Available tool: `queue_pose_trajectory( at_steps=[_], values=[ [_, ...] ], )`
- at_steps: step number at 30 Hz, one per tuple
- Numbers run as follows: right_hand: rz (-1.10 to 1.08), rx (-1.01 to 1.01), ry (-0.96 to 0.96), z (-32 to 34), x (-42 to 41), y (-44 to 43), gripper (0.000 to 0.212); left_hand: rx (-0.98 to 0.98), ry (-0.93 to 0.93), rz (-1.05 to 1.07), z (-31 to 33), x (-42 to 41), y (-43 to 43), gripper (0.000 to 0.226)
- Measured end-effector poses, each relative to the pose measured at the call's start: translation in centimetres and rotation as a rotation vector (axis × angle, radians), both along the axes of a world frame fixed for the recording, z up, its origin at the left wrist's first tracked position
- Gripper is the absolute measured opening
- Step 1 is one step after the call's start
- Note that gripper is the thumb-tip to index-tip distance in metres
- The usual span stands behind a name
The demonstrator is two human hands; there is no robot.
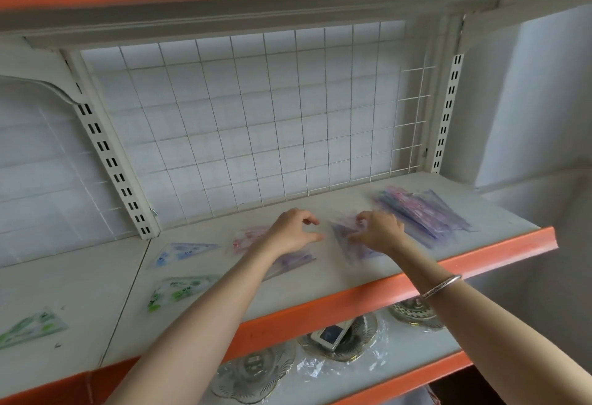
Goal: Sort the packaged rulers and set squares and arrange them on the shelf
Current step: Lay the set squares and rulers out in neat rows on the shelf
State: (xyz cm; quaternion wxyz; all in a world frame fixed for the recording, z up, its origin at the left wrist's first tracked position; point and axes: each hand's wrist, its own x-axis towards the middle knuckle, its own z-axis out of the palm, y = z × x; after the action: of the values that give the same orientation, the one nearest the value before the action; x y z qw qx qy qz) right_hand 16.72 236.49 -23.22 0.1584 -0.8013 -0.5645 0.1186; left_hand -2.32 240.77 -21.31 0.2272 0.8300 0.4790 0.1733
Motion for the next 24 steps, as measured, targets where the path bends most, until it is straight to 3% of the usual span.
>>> queue_pose_trajectory(
  at_steps=[7, 14, 19, 24],
  values=[
    [0.043, 0.121, -0.068, -0.7, -0.2, -0.4, 0.036, -0.035, -0.036, 0.085, -0.7, 3.4, 0.8, 0.052],
    [0.08, 0.201, -0.012, -0.5, -0.3, -0.2, 0.033, -0.215, -0.154, 0.202, -1.1, 4.7, 1.9, 0.051],
    [0.138, 0.238, 0.001, -0.3, -0.4, -0.3, 0.031, -0.438, -0.485, 0.253, -1.1, 5.2, 1.8, 0.047],
    [0.189, 0.322, 0.018, 0.1, -0.9, -0.6, 0.025, -0.669, -0.804, 0.301, -0.7, 5.9, 1.2, 0.059]
  ],
)
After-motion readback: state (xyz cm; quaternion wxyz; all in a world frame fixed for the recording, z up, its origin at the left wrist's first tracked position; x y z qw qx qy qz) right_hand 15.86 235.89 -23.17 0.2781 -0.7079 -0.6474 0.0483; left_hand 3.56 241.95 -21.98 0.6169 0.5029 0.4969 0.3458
